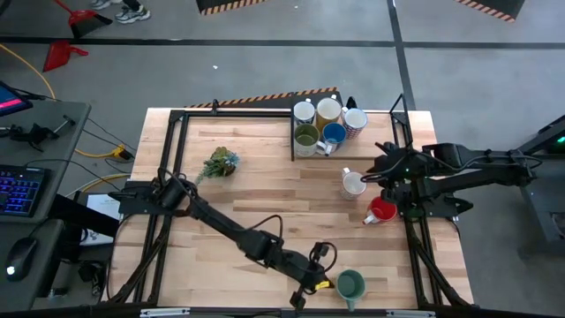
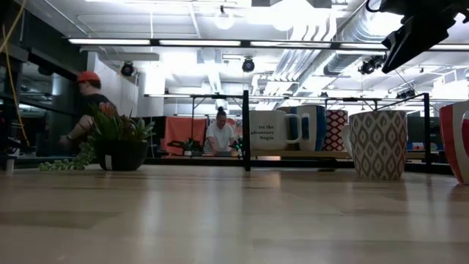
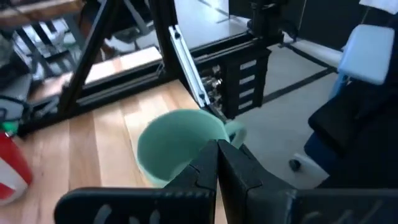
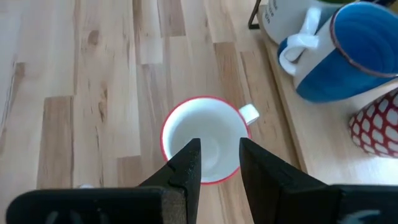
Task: Place coffee mugs
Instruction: Adjust the green mug on the table
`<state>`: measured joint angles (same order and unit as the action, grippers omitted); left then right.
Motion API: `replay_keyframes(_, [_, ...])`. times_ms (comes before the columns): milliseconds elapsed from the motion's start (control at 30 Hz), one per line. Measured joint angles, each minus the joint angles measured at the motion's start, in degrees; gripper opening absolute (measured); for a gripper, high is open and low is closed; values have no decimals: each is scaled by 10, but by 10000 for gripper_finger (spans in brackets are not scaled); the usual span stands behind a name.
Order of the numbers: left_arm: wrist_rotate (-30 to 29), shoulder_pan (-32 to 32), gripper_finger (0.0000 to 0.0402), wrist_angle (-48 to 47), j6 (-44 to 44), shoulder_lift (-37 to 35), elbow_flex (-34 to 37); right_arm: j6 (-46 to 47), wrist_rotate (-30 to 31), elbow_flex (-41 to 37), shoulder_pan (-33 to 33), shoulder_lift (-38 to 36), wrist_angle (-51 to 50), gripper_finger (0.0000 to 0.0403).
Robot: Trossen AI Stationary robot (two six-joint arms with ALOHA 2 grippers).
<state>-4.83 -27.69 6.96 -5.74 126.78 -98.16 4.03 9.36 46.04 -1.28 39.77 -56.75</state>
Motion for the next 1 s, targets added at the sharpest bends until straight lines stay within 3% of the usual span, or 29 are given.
replay_keyframes(233, [-48, -15, 0, -57, -9, 7, -69, 15, -10, 0, 0, 0, 16, 89])
replay_keyframes(733, [-62, -32, 0, -125, 57, 123, -243, 6, -12, 0, 0, 0, 13, 89])
replay_keyframes(1000, [-47, -57, 0, -122, 111, 145, -262, -4, -12, 0, 0, 0, 13, 89])
